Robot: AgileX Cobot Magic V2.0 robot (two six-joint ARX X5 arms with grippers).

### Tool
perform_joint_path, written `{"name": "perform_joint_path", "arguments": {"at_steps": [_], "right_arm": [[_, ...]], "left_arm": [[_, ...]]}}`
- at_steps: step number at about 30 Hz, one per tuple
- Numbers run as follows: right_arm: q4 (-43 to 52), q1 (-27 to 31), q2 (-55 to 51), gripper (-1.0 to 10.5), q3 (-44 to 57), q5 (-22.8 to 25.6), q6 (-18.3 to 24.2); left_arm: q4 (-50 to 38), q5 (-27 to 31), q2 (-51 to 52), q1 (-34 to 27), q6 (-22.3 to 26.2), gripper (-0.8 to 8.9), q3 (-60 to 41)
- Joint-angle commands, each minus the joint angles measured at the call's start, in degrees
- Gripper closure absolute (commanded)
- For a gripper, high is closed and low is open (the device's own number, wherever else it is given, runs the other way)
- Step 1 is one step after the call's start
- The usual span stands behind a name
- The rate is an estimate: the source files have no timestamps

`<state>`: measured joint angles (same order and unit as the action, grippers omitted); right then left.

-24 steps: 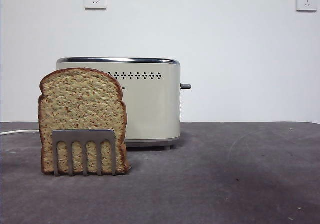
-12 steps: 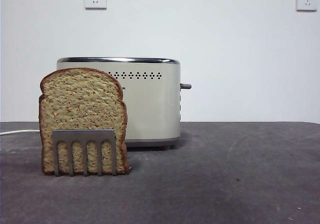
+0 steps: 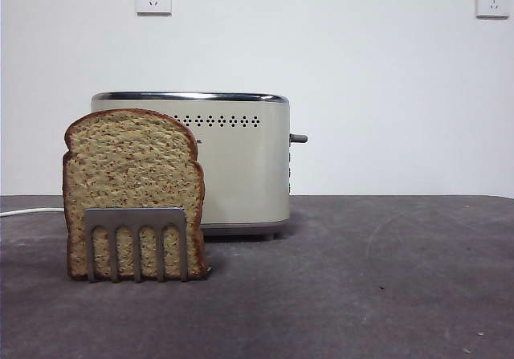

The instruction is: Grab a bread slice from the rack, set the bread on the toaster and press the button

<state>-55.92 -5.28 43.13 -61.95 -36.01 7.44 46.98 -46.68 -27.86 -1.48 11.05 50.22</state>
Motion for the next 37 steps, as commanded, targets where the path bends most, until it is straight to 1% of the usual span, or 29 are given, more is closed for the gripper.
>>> {"name": "perform_joint_path", "arguments": {"at_steps": [1, 5, 9, 11, 12, 13, 14, 15, 16, 17, 23, 26, 28, 34, 37], "right_arm": [[-1.6, -0.8, 0.4, 9.6, -1.1, -0.1, 4.0], [-1.6, -1.5, 0.4, 9.6, -1.1, 0.0, 4.3], [-1.6, -2.0, 0.5, 9.6, -1.1, 0.0, 4.7], [-1.6, -2.0, 0.5, 9.6, -1.1, 0.0, 4.7], [-1.6, -2.0, 0.5, 9.6, -1.1, 0.1, 4.7], [-1.6, -2.0, 0.5, 9.6, -1.1, 0.1, 4.7], [-1.6, -2.0, 0.6, 9.6, -1.1, 0.1, 4.7], [-1.6, -2.0, 0.7, 9.6, -1.1, 0.1, 4.8], [-1.6, -2.0, 0.7, 9.6, -1.1, 0.1, 4.9], [-1.6, -2.0, 0.8, 9.6, -1.1, 0.1, 5.1], [-1.6, -2.0, 1.8, 9.6, -1.1, 0.1, 5.1], [-1.6, -2.0, 2.4, 9.6, -1.1, 0.0, 5.1], [-1.6, -2.0, 2.7, 9.6, -1.1, 0.0, 5.1], [-1.6, -2.1, 2.9, 9.6, -1.1, 0.0, 5.4], [-1.6, -2.0, 2.9, 9.6, -1.1, 0.0, 5.5]], "left_arm": [[4.2, 0.2, -1.0, 1.2, 7.3, 8.22, 1.8], [7.6, 1.9, -2.3, 2.3, 10.0, 8.22, 3.3], [7.8, 3.2, -3.0, 2.8, 10.2, 8.19, 3.6], [7.6, 3.3, -3.3, 3.0, 10.2, 7.89, 3.6], [7.4, 3.4, -3.4, 3.0, 10.2, 7.27, 3.6], [7.1, 3.7, -3.5, 3.0, 10.2, 6.27, 3.6], [6.9, 4.5, -3.5, 3.0, 10.2, 4.51, 3.6], [6.7, 5.0, -3.5, 3.0, 10.2, 3.19, 3.7], [6.6, 5.3, -3.5, 3.1, 10.2, 2.34, 3.7], [6.3, 5.4, -3.5, 3.2, 10.2, 2.11, 3.8], [5.4, 9.3, -5.4, 6.0, 10.6, 2.13, 6.6], [5.4, 9.6, -8.1, 8.5, 11.9, 2.13, 8.7], [5.8, 10.9, -10.4, 10.5, 13.2, 2.14, 10.2], [7.9, 17.8, -19.8, 19.3, 17.1, 2.15, 15.6], [9.6, 23.6, -25.2, 24.8, 19.7, 2.15, 17.9]]}}
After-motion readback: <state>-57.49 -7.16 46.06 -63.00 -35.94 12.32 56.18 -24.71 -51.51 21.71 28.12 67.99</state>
